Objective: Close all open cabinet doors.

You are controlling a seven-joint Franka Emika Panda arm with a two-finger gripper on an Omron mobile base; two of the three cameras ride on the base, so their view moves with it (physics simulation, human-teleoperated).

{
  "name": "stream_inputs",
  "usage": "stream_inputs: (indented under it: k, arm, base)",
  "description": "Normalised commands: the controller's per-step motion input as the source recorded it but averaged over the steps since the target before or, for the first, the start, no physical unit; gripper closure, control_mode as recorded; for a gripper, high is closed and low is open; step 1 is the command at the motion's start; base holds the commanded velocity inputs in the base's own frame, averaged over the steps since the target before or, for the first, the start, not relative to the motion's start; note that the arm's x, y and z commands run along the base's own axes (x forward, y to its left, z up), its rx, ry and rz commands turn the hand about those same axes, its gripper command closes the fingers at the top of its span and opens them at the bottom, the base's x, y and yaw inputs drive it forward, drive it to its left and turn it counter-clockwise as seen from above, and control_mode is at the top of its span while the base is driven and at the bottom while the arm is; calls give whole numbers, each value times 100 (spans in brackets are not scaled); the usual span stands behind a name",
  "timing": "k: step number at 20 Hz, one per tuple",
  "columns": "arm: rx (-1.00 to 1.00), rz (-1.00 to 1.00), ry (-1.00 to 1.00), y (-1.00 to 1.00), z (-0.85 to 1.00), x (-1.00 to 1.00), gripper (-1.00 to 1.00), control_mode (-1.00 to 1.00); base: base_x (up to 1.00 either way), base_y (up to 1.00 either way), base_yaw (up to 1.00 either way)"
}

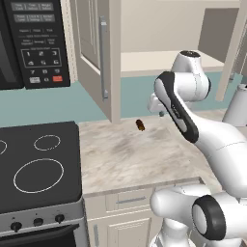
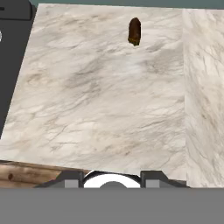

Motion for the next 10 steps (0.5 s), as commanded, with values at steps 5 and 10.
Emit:
stream_inputs:
  k: [5,10]
  arm:
    - [0,0,0,0,0,-22,-100,-100]
    - [0,0,-11,0,0,-66,-100,-100]
  base:
    - [0,0,0]
    - [0,0,0]
